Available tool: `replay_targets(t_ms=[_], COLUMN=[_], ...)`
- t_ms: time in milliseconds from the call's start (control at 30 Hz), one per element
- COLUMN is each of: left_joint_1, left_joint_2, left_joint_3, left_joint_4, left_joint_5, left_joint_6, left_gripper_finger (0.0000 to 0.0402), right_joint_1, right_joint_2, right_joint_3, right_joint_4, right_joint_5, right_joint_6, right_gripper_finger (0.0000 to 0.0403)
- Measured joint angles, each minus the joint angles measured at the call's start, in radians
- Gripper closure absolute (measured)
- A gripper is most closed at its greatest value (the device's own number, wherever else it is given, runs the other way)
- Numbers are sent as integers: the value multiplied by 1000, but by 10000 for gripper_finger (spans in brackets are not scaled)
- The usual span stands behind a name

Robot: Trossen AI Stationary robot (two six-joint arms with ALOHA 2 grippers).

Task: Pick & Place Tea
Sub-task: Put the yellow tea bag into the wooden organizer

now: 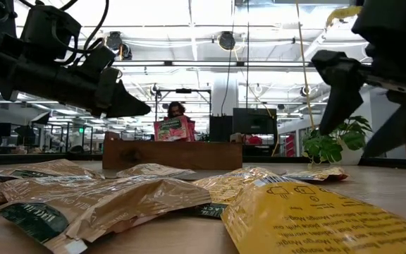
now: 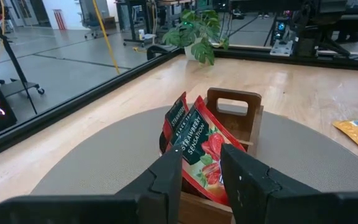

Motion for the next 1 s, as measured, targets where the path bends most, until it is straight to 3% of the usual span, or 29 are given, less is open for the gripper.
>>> replay_targets(t_ms=[433,733,1000], left_joint_1=[0,0,0], left_joint_2=[0,0,0], left_joint_3=[0,0,0], left_joint_4=[0,0,0], left_joint_5=[0,0,0], left_joint_6=[0,0,0], left_gripper_finger=[286,286,286], right_joint_1=[-38,-51,-85], right_joint_2=[155,163,163], right_joint_3=[6,2,2], right_joint_4=[64,58,20], right_joint_5=[11,92,89], right_joint_6=[-5,-32,-27], right_gripper_finger=[186,204,234])
